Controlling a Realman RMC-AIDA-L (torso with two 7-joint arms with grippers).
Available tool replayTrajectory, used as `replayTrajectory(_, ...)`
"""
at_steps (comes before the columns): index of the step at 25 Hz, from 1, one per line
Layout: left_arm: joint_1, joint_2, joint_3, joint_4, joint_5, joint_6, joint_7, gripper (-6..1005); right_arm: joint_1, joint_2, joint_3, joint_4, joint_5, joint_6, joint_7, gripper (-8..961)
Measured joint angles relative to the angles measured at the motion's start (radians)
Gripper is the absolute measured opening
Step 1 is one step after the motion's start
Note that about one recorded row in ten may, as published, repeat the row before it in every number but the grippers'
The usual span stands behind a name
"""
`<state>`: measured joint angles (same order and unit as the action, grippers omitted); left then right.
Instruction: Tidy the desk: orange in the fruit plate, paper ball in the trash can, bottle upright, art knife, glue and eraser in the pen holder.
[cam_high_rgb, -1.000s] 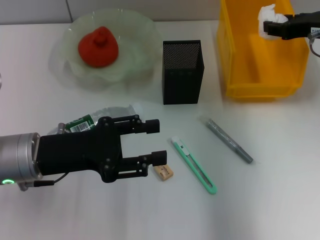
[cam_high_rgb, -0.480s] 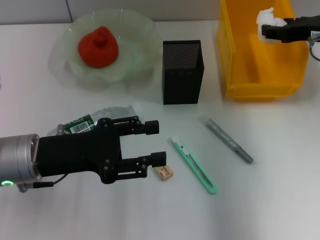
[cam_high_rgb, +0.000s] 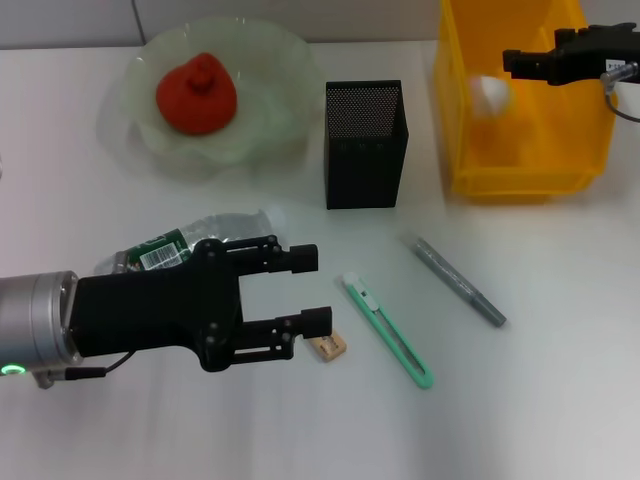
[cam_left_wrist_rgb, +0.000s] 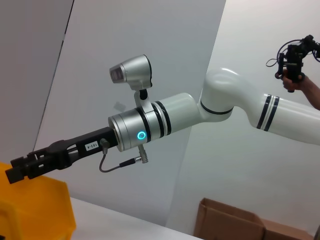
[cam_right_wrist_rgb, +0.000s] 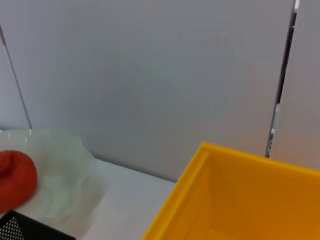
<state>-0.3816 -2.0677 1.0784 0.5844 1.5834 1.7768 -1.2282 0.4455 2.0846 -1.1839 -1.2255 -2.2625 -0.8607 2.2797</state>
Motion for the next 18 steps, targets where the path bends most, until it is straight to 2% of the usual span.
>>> replayTrajectory(3, 0.002, 0.000, 0.000, 0.000, 0.000, 0.001, 0.000, 672, -0.001, 0.000, -0.001, -0.003, 0.000, 0.000, 0.000, 758)
replayTrajectory(7, 0.009, 0.000, -0.002, 0.000, -0.004, 0.001, 0.005, 672, -0.012, 0.001, 0.000, -0.006, 0.056, 0.003, 0.000, 764)
replayTrajectory(9, 0.010, 0.000, -0.016, 0.000, -0.008, 0.002, 0.001, 672, -0.036, -0.002, 0.001, -0.006, 0.214, -0.019, -0.031, 765)
replayTrajectory(10, 0.010, 0.000, -0.016, 0.000, -0.008, 0.002, 0.001, 672, -0.036, -0.002, 0.001, -0.006, 0.214, -0.019, -0.031, 765)
replayTrajectory(11, 0.010, 0.000, -0.027, 0.000, -0.011, 0.005, -0.002, 672, -0.054, -0.002, 0.003, 0.004, 0.359, -0.076, -0.123, 765)
replayTrajectory(12, 0.010, 0.000, -0.027, 0.000, -0.011, 0.005, -0.002, 672, -0.054, -0.002, 0.003, 0.004, 0.359, -0.076, -0.123, 765)
replayTrajectory(14, 0.010, 0.000, -0.034, 0.000, -0.011, 0.008, -0.003, 671, -0.077, -0.002, 0.010, 0.035, 0.558, -0.202, -0.314, 765)
replayTrajectory(15, 0.010, 0.000, -0.034, 0.000, -0.011, 0.008, -0.003, 671, -0.077, -0.002, 0.010, 0.035, 0.558, -0.202, -0.314, 765)
replayTrajectory(16, 0.010, 0.001, -0.041, 0.001, -0.011, 0.008, -0.002, 671, -0.089, -0.002, 0.012, 0.076, 0.668, -0.278, -0.438, 765)
replayTrajectory(18, 0.011, 0.002, -0.046, 0.002, -0.011, 0.008, -0.003, 671, -0.094, -0.002, 0.012, 0.101, 0.714, -0.314, -0.494, 765)
